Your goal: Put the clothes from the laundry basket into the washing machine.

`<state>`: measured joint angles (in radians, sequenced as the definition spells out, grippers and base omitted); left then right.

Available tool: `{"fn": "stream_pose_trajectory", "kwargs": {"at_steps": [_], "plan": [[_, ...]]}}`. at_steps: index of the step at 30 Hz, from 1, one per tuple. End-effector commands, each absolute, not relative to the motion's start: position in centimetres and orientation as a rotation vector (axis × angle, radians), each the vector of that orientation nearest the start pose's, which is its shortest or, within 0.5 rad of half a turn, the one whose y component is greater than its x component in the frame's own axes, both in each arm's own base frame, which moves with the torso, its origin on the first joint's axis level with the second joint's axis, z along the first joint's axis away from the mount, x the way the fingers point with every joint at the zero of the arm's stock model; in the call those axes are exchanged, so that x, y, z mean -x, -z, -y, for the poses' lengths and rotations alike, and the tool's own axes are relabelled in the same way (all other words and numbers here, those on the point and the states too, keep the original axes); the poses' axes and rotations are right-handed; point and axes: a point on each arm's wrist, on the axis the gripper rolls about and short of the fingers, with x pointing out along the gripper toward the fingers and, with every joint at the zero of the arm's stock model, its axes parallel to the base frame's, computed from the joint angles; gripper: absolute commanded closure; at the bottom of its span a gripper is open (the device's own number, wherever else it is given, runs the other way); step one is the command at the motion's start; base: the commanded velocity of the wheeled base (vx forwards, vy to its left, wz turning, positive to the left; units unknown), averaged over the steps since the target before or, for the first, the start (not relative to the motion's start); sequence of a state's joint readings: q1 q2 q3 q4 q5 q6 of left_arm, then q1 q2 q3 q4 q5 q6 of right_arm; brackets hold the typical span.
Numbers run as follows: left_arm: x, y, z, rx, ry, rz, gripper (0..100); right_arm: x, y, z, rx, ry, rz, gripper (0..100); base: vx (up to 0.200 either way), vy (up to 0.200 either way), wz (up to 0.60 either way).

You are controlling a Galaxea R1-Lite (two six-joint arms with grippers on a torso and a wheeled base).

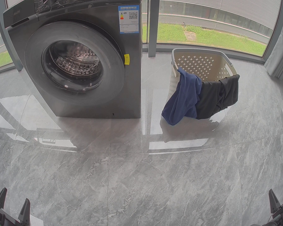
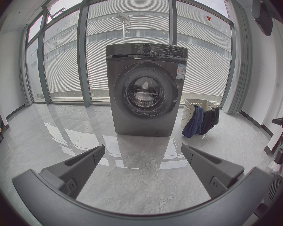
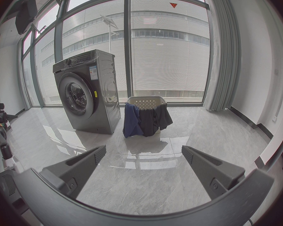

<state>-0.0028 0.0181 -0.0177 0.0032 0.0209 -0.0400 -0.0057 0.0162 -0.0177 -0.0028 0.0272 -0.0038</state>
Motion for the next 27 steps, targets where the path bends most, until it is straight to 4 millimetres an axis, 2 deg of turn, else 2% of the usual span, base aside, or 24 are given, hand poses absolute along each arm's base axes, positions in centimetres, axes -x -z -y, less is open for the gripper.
{"fn": "stream_pose_trajectory", "kwargs": {"at_steps": [1,10,16,27], "plan": [[2.28,-7.56,-0.06,0.040,-0.018,-0.003,0,2.23,-7.59,-0.08,0.005,-0.021,-0.003,0,0.200,0.000,0.00],[2.29,-7.61,-0.06,0.040,-0.018,-0.001,0,2.23,-7.59,-0.08,0.005,-0.021,-0.003,0,0.200,0.000,0.00],[2.28,-7.56,-0.05,0.040,-0.017,-0.003,0,2.23,-7.61,-0.08,0.005,-0.021,-0.001,0,0.000,0.000,0.00],[2.28,-7.56,-0.05,0.040,-0.020,-0.003,0,2.23,-7.59,-0.08,0.003,-0.021,-0.003,0,0.000,-0.200,0.00]]}}
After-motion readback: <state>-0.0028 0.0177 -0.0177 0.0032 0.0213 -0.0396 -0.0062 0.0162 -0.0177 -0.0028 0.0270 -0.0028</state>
